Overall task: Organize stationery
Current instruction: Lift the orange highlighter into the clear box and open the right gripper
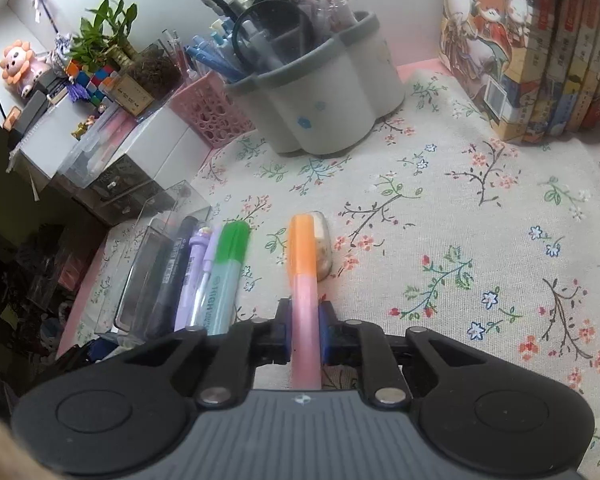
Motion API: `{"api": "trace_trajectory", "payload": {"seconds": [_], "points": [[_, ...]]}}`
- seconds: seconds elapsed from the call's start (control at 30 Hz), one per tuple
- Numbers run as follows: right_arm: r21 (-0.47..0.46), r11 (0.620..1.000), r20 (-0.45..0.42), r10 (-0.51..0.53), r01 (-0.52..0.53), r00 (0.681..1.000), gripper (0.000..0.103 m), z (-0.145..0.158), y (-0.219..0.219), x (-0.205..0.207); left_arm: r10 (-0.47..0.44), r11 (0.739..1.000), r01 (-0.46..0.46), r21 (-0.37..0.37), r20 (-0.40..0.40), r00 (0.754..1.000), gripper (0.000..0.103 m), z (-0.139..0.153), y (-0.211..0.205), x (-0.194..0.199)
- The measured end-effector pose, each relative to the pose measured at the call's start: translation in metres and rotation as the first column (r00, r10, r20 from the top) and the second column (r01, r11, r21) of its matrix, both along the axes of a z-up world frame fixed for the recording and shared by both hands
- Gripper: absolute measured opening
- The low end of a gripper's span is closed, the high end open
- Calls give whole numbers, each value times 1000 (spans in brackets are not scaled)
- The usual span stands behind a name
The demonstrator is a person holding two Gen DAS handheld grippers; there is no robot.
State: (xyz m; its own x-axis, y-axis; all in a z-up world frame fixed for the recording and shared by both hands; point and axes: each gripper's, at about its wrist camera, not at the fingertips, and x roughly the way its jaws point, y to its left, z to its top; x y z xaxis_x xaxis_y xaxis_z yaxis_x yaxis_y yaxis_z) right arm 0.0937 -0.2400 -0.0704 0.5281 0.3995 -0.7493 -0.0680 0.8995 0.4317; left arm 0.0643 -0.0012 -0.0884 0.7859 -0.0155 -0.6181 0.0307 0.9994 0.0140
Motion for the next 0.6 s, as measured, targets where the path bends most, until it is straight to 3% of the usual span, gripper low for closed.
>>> {"api": "trace_trajectory", "payload": {"seconds": [0.3,0.6], "points": [[-127,990,5,67,-66,998,14,8,16,2,0,1000,0,0,0,1000,74,0,0,0],[-147,989,-23,27,-30,999,12,23,29,13,0,1000,0,0,0,1000,74,0,0,0]]}}
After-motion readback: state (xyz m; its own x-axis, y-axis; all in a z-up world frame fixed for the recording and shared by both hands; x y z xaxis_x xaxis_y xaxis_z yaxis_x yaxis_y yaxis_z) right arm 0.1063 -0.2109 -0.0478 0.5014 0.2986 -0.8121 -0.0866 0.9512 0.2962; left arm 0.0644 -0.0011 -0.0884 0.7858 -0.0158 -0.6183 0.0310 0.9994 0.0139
